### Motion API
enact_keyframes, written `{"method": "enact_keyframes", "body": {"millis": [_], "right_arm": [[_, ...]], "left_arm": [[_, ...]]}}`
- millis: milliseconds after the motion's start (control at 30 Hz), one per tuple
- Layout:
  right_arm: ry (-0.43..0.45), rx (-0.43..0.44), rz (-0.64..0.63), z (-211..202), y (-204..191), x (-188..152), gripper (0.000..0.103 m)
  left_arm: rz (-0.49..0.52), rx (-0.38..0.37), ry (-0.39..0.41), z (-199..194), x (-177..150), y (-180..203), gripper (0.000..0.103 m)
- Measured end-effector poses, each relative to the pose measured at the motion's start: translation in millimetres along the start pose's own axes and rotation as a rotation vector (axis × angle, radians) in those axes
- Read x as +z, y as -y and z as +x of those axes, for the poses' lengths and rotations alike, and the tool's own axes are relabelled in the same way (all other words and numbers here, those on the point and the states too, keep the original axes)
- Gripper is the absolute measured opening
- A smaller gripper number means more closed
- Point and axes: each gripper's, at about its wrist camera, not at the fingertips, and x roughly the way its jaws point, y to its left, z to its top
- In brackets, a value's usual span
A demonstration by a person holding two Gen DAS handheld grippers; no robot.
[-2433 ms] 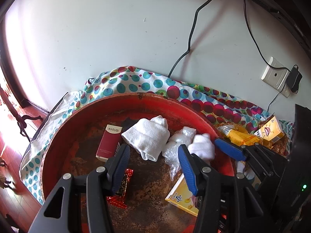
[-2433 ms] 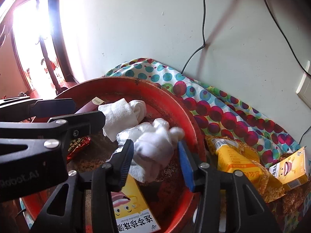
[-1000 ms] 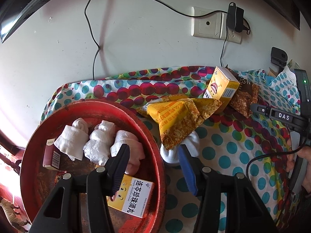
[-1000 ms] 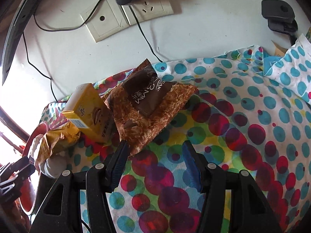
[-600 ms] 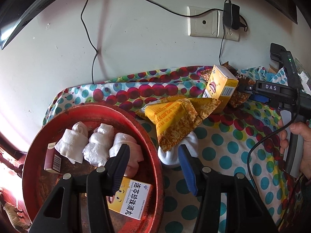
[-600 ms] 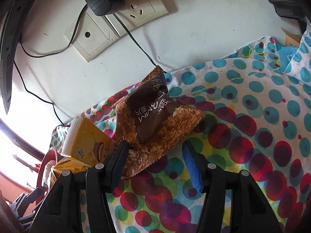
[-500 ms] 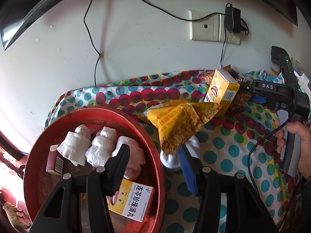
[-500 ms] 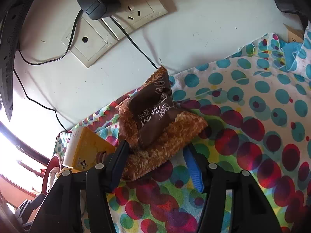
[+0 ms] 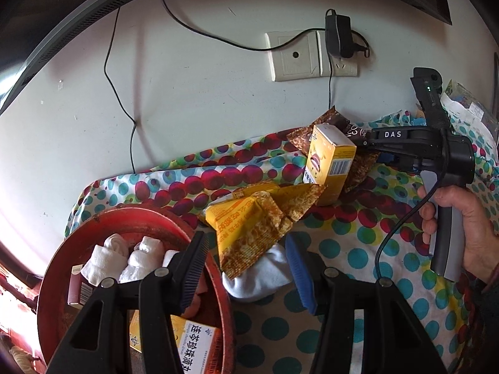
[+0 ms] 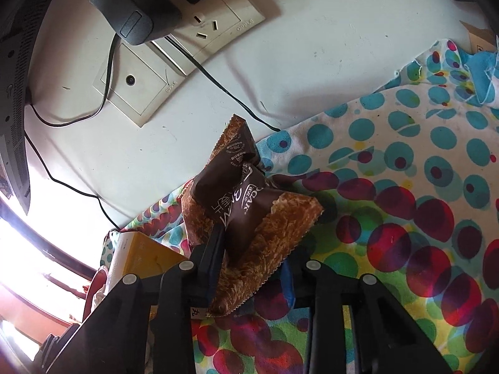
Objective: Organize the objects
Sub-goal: 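Grasp the yellow chip bag with the left gripper while the right gripper holds the brown bag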
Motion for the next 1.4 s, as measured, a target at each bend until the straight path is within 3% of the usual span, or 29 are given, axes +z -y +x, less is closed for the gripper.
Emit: {"method": "enact_keyframes", "body": {"millis": [300,400,600,900,1067,1133,1200,1400], "right_arm": [[-0.016,-0.003,-0.095,-11,-17,-19,0.029],[-0.025,0.01,-0.085,-11,-17,-24,0.029],[-0.015,0.0,-0.114,-15,-13,-26,0.029],[-0.016,0.027,-0.081,-33,8,-27,0.029],[-0.016,0.034,-0.074,-33,9,-26,0.029],[-0.017,0.037,-0.068,-33,10,-26,0.029],[-0.017,0.038,-0.066,-34,10,-26,0.029],[-0.013,0.038,-0.064,-35,10,-27,0.029]], "left_arm": [[0.102,0.025,-0.005,9,4,19,0.061],[0.174,0.077,0.007,11,7,27,0.066],[0.283,0.132,-0.056,32,17,31,0.066],[0.345,0.097,-0.096,67,32,35,0.069],[0.363,0.149,-0.152,92,33,36,0.069],[0.368,0.159,-0.155,96,31,36,0.068],[0.353,0.164,-0.153,96,31,35,0.056],[0.232,0.104,-0.122,87,31,25,0.044]]}}
